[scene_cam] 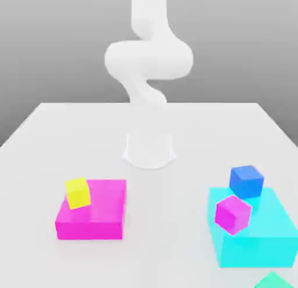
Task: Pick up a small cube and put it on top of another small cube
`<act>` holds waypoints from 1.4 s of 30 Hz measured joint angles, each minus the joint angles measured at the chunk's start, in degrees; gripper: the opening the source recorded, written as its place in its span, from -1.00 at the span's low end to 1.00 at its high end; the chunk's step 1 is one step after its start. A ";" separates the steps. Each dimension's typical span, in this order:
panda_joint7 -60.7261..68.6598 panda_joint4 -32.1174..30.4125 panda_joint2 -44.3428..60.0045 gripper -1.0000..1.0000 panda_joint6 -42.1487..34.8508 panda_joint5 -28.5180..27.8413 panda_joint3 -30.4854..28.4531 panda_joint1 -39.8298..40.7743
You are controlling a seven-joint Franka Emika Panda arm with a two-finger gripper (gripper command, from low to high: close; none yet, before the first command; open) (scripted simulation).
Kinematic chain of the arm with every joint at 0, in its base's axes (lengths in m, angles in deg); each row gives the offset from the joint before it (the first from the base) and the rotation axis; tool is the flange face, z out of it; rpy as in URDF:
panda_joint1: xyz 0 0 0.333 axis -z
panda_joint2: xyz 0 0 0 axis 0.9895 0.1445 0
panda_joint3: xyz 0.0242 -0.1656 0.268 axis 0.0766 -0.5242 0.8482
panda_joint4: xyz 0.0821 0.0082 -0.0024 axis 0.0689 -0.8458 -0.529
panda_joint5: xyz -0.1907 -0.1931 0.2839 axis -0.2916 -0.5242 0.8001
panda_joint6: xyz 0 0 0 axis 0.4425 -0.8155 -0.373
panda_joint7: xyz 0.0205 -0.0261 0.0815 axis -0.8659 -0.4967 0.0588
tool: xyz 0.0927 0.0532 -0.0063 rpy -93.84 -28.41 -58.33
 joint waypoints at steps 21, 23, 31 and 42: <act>6.40 6.59 44.00 0.00 9.16 -3.24 6.60 -8.23; 6.75 7.22 48.18 0.00 10.01 -3.93 6.98 -8.95; 7.96 9.76 64.95 0.00 13.46 -6.88 8.35 -12.51; 6.87 11.87 75.19 -1.00 20.33 -8.98 6.61 -14.41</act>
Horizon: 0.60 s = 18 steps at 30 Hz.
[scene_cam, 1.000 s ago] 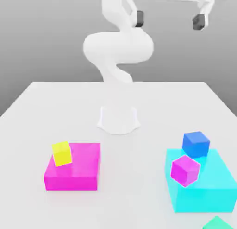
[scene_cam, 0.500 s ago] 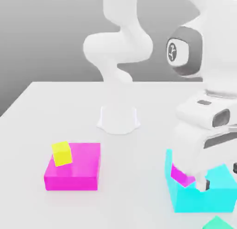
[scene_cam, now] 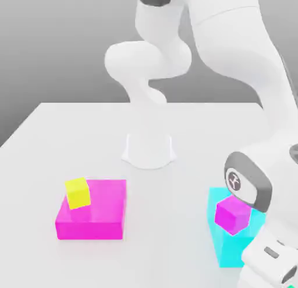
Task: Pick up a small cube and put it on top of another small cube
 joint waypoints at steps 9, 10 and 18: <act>5.91 -6.74 -15.92 -1.00 -9.18 2.70 2.67 2.32; 7.23 -8.08 -18.00 -1.00 -9.90 3.04 2.97 2.63; 19.67 -18.94 -34.85 -1.00 -15.51 8.10 3.60 3.37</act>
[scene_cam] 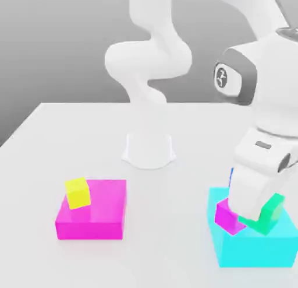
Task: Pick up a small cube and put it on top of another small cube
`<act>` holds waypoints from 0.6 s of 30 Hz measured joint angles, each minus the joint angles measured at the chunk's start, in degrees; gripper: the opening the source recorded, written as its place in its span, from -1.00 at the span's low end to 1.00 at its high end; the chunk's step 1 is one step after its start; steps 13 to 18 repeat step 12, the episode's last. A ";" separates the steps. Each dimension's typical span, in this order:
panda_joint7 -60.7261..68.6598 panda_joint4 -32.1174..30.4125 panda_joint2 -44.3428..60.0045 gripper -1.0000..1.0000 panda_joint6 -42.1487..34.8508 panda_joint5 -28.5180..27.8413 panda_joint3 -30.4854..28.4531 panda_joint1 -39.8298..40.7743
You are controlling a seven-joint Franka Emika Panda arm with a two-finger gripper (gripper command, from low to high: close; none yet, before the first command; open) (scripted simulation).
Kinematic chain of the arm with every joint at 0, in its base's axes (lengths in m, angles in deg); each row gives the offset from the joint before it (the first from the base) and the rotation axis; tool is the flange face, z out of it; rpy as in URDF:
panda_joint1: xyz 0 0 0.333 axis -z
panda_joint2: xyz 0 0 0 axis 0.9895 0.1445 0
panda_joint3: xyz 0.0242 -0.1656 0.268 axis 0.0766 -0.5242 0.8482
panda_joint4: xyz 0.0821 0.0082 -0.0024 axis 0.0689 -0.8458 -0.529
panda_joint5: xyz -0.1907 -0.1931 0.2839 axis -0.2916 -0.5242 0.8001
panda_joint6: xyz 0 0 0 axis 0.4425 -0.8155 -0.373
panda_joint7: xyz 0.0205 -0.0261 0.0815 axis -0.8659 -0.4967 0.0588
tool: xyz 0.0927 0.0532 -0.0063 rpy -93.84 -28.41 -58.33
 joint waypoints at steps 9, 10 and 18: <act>6.66 -8.90 -2.49 1.00 6.48 1.91 -0.98 -0.85; 6.66 -8.90 -2.49 1.00 6.48 1.91 -0.98 -0.84; 6.66 -8.90 -2.49 1.00 6.48 1.91 -0.98 -0.84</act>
